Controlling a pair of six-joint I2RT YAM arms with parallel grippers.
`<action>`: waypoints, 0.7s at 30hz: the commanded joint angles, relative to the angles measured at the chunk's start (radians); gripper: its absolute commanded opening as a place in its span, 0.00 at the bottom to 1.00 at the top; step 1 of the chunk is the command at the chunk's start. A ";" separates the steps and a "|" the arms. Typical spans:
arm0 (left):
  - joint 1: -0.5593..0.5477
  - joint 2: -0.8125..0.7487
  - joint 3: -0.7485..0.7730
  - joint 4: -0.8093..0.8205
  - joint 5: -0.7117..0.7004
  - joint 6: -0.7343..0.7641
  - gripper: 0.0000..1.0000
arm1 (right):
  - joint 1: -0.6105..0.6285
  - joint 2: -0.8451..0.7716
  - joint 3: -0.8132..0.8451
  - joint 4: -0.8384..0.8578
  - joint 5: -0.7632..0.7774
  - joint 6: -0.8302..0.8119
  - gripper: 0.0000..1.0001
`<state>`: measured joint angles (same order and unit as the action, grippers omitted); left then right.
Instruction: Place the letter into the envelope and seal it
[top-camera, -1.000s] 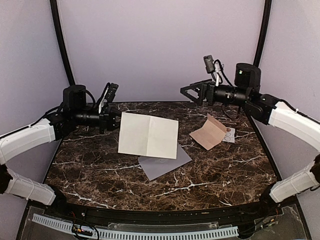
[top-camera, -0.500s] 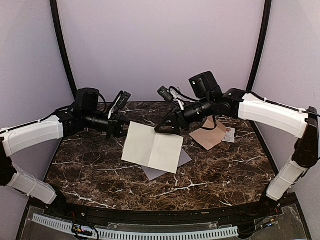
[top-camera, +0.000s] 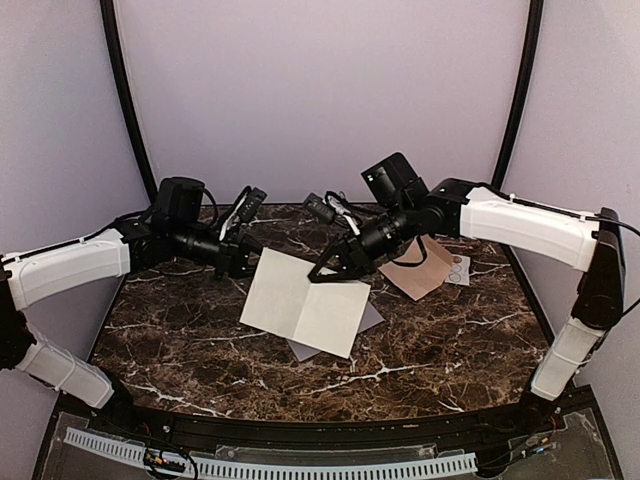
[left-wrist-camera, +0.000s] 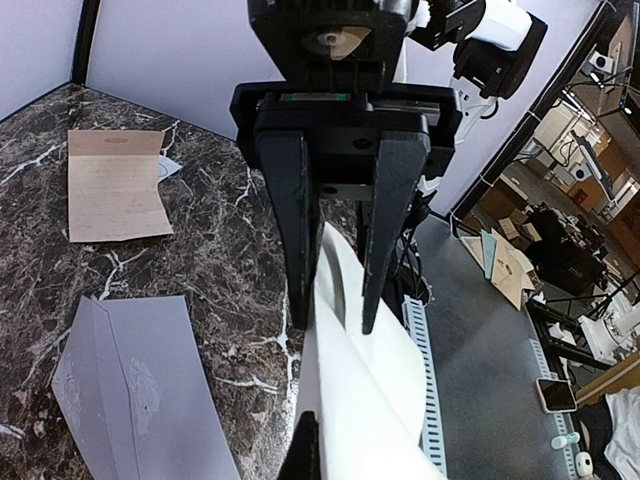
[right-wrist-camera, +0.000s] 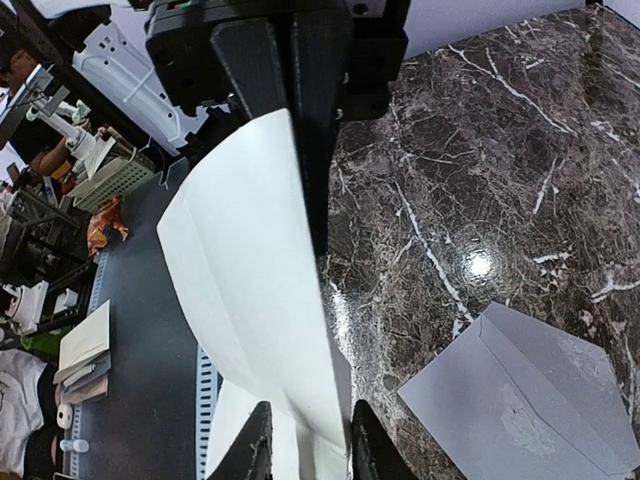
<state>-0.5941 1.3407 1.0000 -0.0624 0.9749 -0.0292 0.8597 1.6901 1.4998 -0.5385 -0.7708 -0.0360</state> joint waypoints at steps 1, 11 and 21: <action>-0.009 -0.002 0.037 -0.027 0.041 0.017 0.00 | 0.010 0.006 0.034 -0.011 -0.050 -0.016 0.21; -0.010 -0.013 0.053 -0.059 -0.005 0.023 0.05 | 0.009 -0.015 0.014 0.011 -0.016 -0.013 0.00; 0.153 -0.215 0.014 -0.002 -0.105 0.035 0.68 | 0.006 -0.106 -0.093 0.145 0.047 0.064 0.00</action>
<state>-0.4961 1.2205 1.0264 -0.1318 0.8612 0.0166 0.8597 1.6241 1.4242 -0.4759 -0.7448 -0.0109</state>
